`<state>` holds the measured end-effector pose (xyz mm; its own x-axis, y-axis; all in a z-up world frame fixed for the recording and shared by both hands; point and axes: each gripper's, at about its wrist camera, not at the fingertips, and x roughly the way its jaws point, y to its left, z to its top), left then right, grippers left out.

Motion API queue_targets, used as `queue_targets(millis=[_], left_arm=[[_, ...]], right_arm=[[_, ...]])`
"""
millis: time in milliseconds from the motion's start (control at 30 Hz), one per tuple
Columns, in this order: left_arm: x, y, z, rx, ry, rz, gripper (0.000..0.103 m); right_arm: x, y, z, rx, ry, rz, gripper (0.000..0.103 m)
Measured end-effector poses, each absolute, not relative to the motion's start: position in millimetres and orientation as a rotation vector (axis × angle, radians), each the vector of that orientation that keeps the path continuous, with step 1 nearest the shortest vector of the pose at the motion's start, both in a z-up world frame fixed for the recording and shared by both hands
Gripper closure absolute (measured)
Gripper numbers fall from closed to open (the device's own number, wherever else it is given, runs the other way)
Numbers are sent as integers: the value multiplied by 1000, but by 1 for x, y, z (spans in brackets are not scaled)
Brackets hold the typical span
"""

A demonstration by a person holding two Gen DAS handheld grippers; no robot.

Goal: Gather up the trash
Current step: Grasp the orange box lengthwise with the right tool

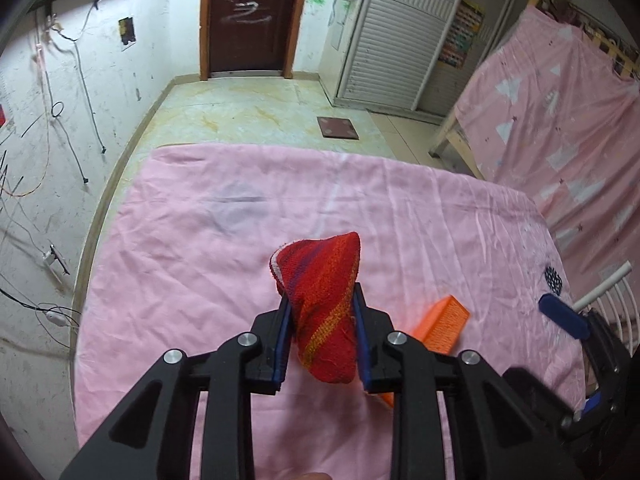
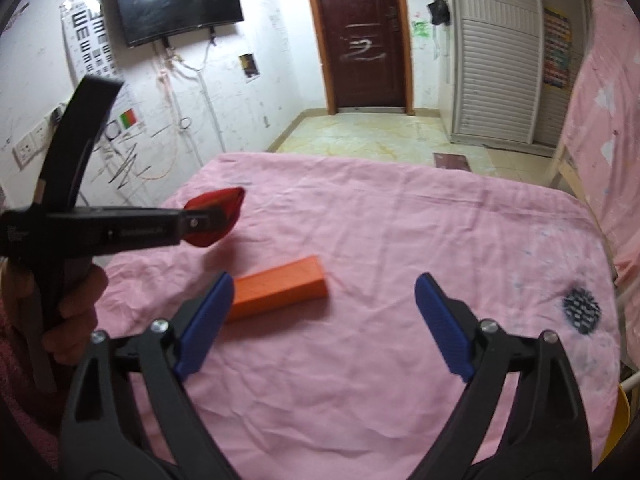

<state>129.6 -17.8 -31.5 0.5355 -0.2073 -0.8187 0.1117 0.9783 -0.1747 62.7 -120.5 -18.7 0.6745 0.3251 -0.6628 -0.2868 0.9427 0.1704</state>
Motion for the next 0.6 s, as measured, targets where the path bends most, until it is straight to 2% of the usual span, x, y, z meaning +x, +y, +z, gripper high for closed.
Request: queue_targets(millis=[333,600], left_arm=[[132,8,-34,-143,990,-185,83],[136,14,-41,-155,1002,-187,83]], right_arm=[[78,-73,-31,-35,813,416,6],[88,-60,-40,-156,846,459,6]])
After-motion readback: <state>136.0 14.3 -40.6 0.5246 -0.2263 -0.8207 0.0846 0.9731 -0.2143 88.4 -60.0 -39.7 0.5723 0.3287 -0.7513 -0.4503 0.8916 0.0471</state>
